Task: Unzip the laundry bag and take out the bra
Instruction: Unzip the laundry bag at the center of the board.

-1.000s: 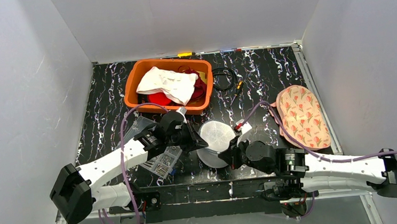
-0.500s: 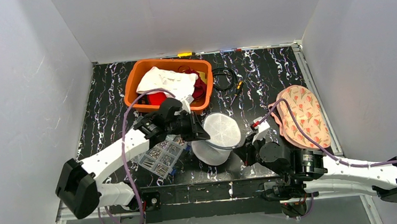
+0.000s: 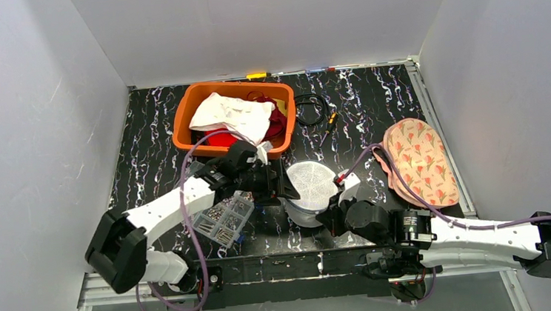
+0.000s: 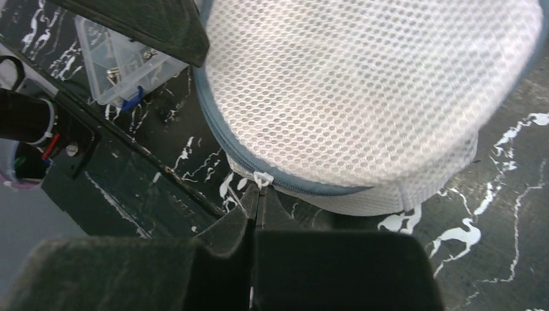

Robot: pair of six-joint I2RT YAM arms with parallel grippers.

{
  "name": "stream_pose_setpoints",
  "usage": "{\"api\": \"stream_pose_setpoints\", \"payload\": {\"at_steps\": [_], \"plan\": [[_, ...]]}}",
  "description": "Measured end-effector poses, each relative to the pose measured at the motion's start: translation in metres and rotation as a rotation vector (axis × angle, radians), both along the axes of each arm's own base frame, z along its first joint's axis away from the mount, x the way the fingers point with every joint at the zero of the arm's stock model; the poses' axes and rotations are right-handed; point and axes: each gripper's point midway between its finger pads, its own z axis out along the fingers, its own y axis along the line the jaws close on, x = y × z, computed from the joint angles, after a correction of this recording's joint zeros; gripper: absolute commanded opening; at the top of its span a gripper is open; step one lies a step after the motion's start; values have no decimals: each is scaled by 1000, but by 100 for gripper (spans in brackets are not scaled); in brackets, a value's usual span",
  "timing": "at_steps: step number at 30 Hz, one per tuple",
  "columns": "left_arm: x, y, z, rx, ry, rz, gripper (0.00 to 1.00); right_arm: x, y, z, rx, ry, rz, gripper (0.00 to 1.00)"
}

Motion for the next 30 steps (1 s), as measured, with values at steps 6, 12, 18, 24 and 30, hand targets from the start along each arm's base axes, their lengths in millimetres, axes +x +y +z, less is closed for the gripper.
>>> {"api": "stream_pose_setpoints", "payload": {"at_steps": [6, 12, 18, 24, 30], "plan": [[-10, 28, 28, 32, -59, 75, 91, -2, 14, 7, 44, 6, 27, 1], [-31, 44, 19, -27, 3, 171, 93, -5, 34, 12, 57, 16, 67, 1], [-27, 37, 12, -8, 55, 198, 86, -6, 47, 23, 72, 11, 98, 1], [-4, 18, 24, -13, 37, 212, 73, -8, 48, 31, 105, 10, 105, 1], [7, 5, 15, 1, 62, 218, 66, -9, 46, 39, 134, 11, 106, 1]]}}
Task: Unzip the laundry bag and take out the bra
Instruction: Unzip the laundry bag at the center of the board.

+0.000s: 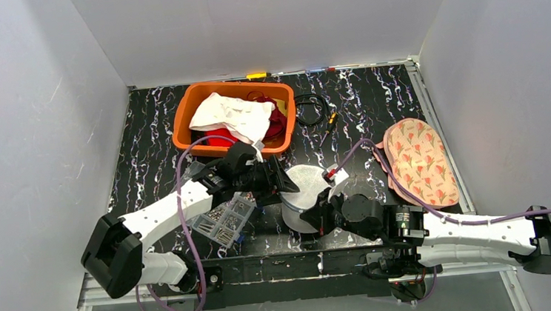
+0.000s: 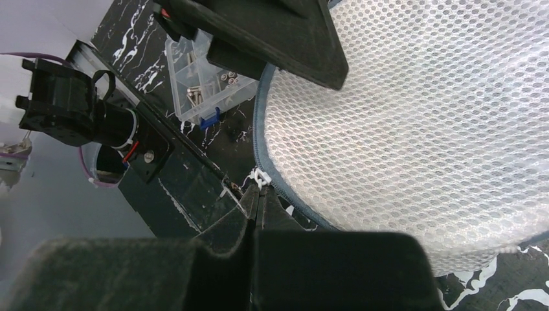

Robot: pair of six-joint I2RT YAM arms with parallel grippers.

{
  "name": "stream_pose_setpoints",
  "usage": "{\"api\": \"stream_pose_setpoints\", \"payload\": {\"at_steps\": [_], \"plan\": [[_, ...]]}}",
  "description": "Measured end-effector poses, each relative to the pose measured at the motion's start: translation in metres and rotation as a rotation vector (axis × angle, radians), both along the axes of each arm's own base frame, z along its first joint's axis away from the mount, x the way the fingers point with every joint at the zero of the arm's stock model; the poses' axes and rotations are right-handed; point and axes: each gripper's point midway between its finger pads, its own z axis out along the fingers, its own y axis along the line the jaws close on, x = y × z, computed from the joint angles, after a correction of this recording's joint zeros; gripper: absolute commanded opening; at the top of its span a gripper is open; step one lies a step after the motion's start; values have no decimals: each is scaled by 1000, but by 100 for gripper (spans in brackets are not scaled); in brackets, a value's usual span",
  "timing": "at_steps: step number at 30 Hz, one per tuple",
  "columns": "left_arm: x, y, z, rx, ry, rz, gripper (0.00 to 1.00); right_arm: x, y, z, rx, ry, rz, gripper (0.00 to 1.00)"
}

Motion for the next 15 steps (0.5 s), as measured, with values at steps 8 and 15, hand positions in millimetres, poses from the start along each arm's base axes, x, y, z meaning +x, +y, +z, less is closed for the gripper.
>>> {"api": "stream_pose_setpoints", "payload": {"at_steps": [8, 15], "plan": [[-4, -10, -6, 0, 11, -27, 31, 0, 0, 3, 16, 6, -5, 1], [-4, -10, -6, 2, 1, -30, 1, 1, -3, 5, 6, 10, -16, 1]]}}
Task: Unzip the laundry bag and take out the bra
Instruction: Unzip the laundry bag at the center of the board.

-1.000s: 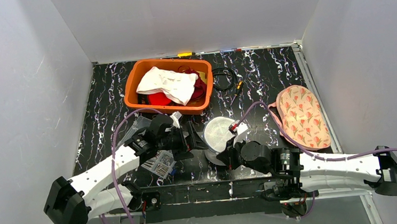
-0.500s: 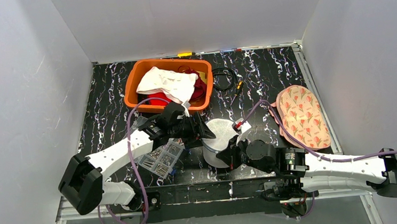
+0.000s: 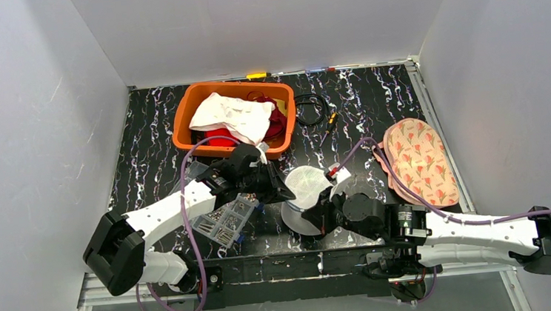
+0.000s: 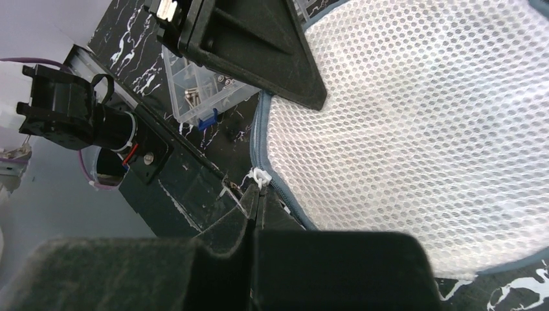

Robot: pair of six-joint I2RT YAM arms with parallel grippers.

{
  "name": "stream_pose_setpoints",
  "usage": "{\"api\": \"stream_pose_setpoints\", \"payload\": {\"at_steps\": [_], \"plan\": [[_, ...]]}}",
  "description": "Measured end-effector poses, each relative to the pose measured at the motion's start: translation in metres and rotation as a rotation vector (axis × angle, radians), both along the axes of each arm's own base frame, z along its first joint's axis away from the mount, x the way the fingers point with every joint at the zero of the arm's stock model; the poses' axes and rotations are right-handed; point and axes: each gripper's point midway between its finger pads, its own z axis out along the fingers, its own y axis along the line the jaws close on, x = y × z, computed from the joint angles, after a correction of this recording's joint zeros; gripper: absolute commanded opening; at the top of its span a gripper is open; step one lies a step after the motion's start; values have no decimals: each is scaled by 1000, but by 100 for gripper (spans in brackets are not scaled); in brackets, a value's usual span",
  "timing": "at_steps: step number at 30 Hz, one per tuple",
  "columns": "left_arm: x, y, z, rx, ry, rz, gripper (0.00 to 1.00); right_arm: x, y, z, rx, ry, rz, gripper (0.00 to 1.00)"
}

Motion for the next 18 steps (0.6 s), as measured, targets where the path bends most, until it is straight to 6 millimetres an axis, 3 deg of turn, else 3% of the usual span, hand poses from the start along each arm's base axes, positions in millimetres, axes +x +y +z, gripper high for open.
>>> {"api": "stream_pose_setpoints", "payload": {"at_steps": [14, 18], "plan": [[2, -4, 1, -4, -2, -5, 1, 5, -35, 8, -28, -16, -67, 1], [2, -3, -1, -1, 0, -6, 26, 6, -42, 5, -40, -12, -87, 1]]}}
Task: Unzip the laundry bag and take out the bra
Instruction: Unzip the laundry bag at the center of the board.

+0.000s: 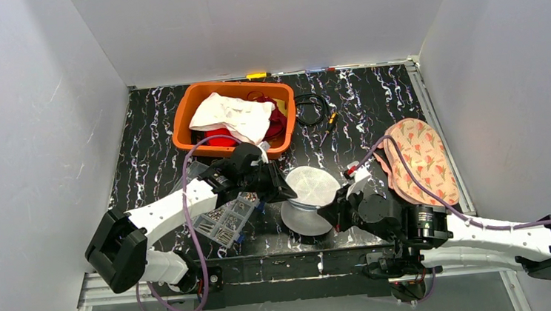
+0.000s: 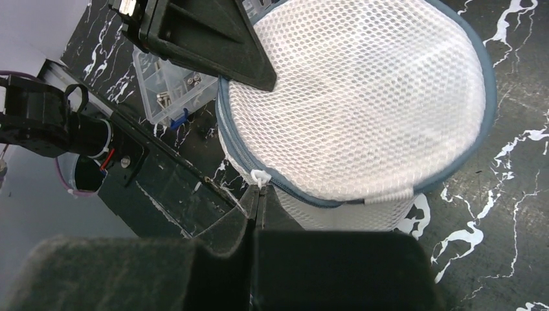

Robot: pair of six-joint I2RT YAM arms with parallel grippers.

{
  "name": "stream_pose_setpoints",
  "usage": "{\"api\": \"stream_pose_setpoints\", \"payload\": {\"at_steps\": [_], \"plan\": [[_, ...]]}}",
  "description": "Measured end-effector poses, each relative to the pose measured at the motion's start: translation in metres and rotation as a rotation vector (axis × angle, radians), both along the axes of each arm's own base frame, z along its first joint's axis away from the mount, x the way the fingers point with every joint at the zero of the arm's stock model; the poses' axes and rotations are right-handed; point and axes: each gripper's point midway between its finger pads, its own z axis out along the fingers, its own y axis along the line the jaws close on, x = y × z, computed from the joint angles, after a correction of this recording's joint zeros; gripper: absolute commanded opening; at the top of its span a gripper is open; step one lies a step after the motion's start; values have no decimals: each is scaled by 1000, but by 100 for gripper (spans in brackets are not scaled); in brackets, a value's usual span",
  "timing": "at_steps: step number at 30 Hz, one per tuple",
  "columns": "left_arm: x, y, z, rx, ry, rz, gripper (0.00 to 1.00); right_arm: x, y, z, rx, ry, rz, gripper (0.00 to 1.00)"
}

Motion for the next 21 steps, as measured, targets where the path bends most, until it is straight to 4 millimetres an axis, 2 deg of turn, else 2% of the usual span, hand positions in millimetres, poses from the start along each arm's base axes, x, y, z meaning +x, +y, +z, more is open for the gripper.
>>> {"api": "stream_pose_setpoints", "payload": {"at_steps": [4, 8, 14, 18, 21], "plan": [[0, 2, -2, 8, -3, -9, 61, 2, -3, 1, 1, -4, -18, 1], [-5, 5, 1, -3, 7, -7, 80, 3, -2, 0, 1, -4, -21, 1], [-25, 17, 18, -71, 6, 19, 84, 3, 7, 0, 9, -2, -12, 1], [-36, 10, 30, -113, 7, 6, 84, 2, 17, 0, 18, 3, 9, 1], [-43, 5, 27, -109, 26, -9, 84, 0, 26, -1, 19, 9, 29, 1]]}}
